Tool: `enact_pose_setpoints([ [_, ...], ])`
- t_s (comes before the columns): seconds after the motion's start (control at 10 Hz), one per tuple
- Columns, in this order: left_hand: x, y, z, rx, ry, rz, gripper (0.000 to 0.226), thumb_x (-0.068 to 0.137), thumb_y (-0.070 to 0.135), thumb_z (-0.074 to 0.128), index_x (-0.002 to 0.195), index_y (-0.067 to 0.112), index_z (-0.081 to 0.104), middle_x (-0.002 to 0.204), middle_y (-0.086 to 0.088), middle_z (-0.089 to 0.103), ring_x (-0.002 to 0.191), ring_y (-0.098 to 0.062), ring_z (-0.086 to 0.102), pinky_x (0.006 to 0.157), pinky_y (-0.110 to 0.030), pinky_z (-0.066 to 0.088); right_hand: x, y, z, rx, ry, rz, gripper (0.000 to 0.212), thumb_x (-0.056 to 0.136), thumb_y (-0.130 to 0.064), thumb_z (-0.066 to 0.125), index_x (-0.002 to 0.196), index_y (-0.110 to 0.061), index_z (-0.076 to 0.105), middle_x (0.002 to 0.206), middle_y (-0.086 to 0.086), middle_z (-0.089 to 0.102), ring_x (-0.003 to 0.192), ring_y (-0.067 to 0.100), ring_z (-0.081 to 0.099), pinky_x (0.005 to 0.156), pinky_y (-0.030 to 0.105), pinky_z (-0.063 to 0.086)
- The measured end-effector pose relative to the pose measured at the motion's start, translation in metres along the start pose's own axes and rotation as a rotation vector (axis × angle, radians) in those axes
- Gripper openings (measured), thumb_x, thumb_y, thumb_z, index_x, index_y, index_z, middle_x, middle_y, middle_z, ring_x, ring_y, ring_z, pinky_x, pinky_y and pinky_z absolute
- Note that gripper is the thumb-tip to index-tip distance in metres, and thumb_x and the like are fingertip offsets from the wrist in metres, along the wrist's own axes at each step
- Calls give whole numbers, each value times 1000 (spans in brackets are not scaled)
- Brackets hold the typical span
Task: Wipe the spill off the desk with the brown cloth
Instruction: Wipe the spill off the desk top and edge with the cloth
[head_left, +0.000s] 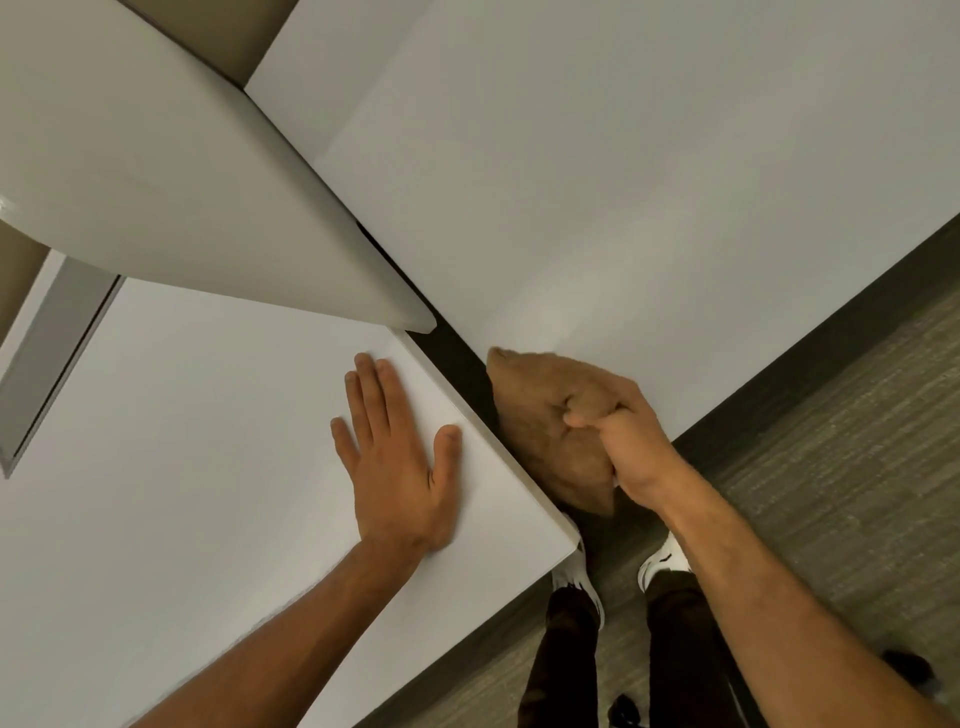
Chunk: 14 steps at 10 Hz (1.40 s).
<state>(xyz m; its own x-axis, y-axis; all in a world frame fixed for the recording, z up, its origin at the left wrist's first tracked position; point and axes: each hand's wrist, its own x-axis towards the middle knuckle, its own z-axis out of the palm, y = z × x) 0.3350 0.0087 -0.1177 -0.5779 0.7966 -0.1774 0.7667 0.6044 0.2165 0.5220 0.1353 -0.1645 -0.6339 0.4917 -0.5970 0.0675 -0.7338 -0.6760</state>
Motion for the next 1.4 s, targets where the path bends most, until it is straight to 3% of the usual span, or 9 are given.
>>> enact_pose_setpoints([
  [0.2, -1, 4, -3, -3, -18, -4, 91, 95, 78, 10, 166, 24, -11, 176, 6, -15, 161, -13, -16, 130, -55, -4, 39, -43, 64, -106, -244, -341, 60, 80, 6, 46, 137, -8, 59, 134, -4, 63, 120, 1, 61, 105, 22, 47],
  [0.4, 0, 2, -3, -10, -21, -10, 94, 95, 79, 8, 167, 22, -7, 176, 4, -13, 161, -13, -16, 130, -54, -6, 36, -26, 58, -114, -133, -225, 54, 79, -10, 46, 129, 3, 61, 130, 24, 64, 123, 33, 60, 104, 39, 51],
  [0.7, -1, 1, -1, -1, -11, 1, 98, 94, 81, 11, 168, 18, -5, 176, 2, -11, 162, -17, -12, 129, -50, -9, -24, 34, 14, -18, 18, -30, 40, 93, 22, 44, 124, 3, 62, 98, 3, 69, 80, -4, 69, 76, 15, 55],
  [0.8, -1, 1, -1, -7, -11, 0, 98, 94, 81, 12, 168, 19, -5, 176, 3, -11, 162, -18, -12, 129, -51, -9, -39, 47, 3, 129, 48, 60, 65, 93, 22, 43, 89, -30, 82, 75, -17, 73, 68, -11, 67, 76, 19, 52],
  [0.9, -2, 3, -2, -14, -11, -3, 96, 94, 79, 14, 168, 19, -5, 177, 2, -10, 162, -18, -11, 129, -53, -7, -59, 31, 23, 374, 36, -26, 82, 101, 11, 40, 48, -42, 73, 58, -27, 69, 63, -15, 64, 81, 15, 45],
  [1.0, -1, 4, -2, -11, -13, -14, 95, 95, 75, 19, 168, 19, -3, 177, 1, -8, 163, -20, -9, 129, -55, -5, -79, 36, 12, 1207, -73, -830, 46, 98, -18, 43, 77, -29, 83, 75, -23, 73, 66, -15, 65, 81, 11, 46],
  [1.1, -1, 4, -2, 2, -17, -17, 94, 96, 75, 18, 167, 19, -3, 177, 0, -7, 163, -22, -8, 129, -55, -5, -96, 96, -18, 27, 95, -261, 52, 102, 10, 30, 84, 0, 78, 80, 6, 75, 75, 11, 70, 84, 31, 55],
  [1.2, -2, 3, -2, 3, -13, -1, 94, 96, 78, 15, 167, 20, -4, 177, 0, -7, 163, -22, -8, 129, -55, -6, -107, 61, -27, 193, 117, -62, 52, 97, -4, 40, 68, -16, 80, 76, 1, 77, 78, 14, 73, 79, 30, 59],
  [1.4, -2, -1, -1, 9, -16, 9, 93, 97, 76, 16, 167, 19, -6, 177, 1, -9, 163, -21, -10, 129, -57, -3, -55, 30, -7, 185, 96, -176, 33, 90, 6, 47, 114, 2, 69, 118, 19, 70, 114, 28, 65, 107, 44, 48],
])
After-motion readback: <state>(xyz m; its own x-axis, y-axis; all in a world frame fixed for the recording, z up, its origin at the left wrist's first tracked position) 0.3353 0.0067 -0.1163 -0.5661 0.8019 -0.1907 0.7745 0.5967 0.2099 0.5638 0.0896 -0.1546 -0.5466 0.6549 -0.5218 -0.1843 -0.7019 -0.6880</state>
